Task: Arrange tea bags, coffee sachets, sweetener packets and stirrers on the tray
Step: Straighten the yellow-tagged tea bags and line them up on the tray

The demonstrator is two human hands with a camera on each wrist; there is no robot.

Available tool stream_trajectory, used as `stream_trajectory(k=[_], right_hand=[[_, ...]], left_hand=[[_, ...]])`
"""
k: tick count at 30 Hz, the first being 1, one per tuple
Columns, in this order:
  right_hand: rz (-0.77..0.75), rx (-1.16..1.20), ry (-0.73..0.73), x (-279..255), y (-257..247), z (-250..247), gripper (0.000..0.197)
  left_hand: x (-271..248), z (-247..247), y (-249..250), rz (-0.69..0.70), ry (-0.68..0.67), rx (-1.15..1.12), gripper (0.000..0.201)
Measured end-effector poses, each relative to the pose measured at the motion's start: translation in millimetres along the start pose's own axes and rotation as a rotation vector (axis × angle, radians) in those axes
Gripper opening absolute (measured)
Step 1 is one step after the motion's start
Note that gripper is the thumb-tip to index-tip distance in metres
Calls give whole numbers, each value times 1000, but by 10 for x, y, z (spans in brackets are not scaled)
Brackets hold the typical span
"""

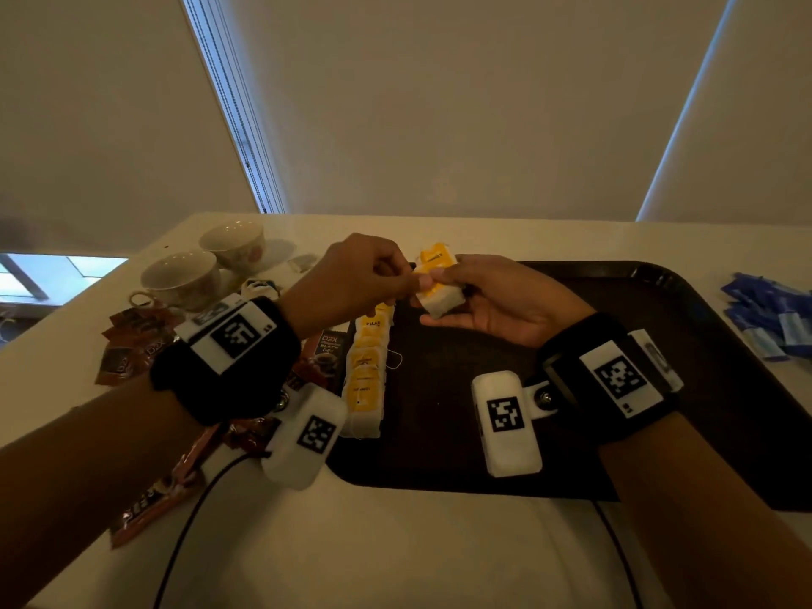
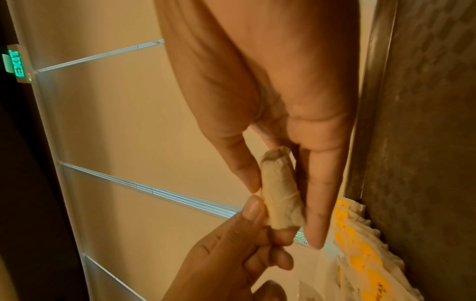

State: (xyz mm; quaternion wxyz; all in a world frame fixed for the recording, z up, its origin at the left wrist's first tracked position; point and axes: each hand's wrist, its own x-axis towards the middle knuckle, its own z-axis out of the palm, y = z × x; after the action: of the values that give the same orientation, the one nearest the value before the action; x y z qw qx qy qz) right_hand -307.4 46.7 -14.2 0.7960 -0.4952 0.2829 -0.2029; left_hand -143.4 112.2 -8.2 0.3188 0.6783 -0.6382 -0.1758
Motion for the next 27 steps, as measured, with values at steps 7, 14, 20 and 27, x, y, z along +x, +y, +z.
stream_trajectory(k=[7,14,20,27], right_hand=[[25,15,41,9,8,-17,17],[-3,-17,71,31,28,-53,32],[-5,-13,75,33,48,-48,19],[-21,54,74,18,28,-71,12]], left_hand=[[-5,10,41,-24,-23,-151,16],[-129,-60,70,-50,-65,-353,17],[-199,-114,97,-83,-68,-397,15],[-418,-327,148,-113,-160,-359,13]])
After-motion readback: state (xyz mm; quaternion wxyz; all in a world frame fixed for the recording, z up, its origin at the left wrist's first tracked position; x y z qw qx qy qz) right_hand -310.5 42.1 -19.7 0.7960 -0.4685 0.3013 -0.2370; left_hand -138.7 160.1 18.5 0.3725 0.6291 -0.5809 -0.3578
